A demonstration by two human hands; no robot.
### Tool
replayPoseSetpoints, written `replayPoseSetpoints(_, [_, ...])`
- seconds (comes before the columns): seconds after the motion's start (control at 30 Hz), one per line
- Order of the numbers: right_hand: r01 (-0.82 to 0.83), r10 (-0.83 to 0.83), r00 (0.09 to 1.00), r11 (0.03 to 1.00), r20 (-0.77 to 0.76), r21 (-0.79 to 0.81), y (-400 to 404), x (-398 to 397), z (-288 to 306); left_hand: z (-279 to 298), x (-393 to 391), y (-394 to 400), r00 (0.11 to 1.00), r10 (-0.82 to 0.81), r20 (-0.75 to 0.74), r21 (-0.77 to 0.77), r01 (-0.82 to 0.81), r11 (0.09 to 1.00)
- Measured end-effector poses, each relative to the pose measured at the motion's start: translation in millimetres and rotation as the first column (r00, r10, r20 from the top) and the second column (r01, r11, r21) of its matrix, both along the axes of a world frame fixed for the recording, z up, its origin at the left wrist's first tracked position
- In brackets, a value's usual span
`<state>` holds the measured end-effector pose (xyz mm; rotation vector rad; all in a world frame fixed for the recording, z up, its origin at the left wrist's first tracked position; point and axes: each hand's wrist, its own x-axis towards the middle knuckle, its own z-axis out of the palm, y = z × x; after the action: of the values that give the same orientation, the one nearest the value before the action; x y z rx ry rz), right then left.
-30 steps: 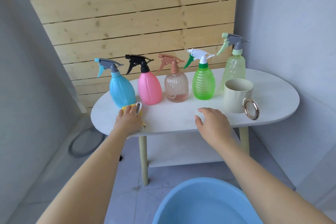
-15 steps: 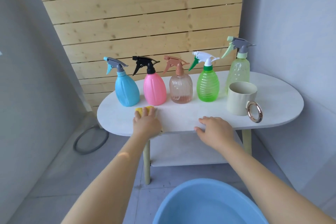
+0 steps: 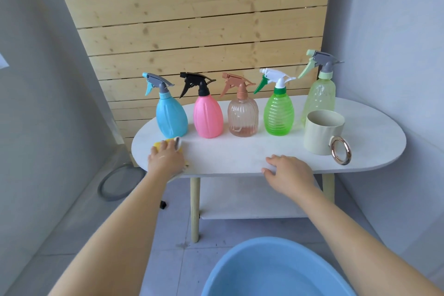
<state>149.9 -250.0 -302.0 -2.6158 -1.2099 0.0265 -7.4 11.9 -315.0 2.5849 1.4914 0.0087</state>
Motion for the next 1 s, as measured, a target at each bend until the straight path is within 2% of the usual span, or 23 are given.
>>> replayPoseSetpoints(0.1, [-0.003,0.004,1.000,1.000,0.027,-0.025,1,2,1,12,6,-19,0.993,0.100,0.057,-0.086,-0.095,0.992])
replayPoseSetpoints(0.23, [-0.024,0.024,1.000,0.998,0.005,-0.066,0,4,1,13,32,-53,0.967,0.240,0.081,-0.119,-0.230,0.966])
replayPoseSetpoints(0.3, [-0.041,0.042,0.999,0.994,0.002,-0.098,0,4,2,13,46,-72,0.973,0.214,0.082,-0.130,-0.202,0.971])
replayPoseSetpoints(0.43, [-0.073,0.072,0.997,0.984,-0.012,-0.162,-2,4,9,11,64,-113,0.994,0.002,0.105,-0.142,0.013,0.990])
replayPoseSetpoints(0.53, [-0.106,0.096,0.994,0.974,-0.057,-0.199,-6,3,15,18,61,-116,0.992,-0.005,0.123,-0.171,0.026,0.985])
replayPoseSetpoints(0.63, [-0.083,0.075,0.996,0.968,-0.042,-0.238,-6,6,19,21,57,-107,0.976,0.175,0.127,-0.167,-0.153,0.974])
replayPoseSetpoints(0.77, [-0.041,0.053,0.998,0.970,0.044,-0.239,17,7,27,19,61,-80,0.883,0.460,0.093,-0.186,-0.439,0.879])
replayPoseSetpoints(0.9, [-0.024,0.066,0.985,0.968,0.162,-0.249,49,14,41,34,89,-47,0.796,0.595,0.115,-0.296,-0.544,0.785])
replayPoseSetpoints(1.0, [-0.014,0.059,0.987,0.957,0.147,-0.289,76,26,42,23,109,-11,0.743,0.667,0.054,-0.363,-0.608,0.706])
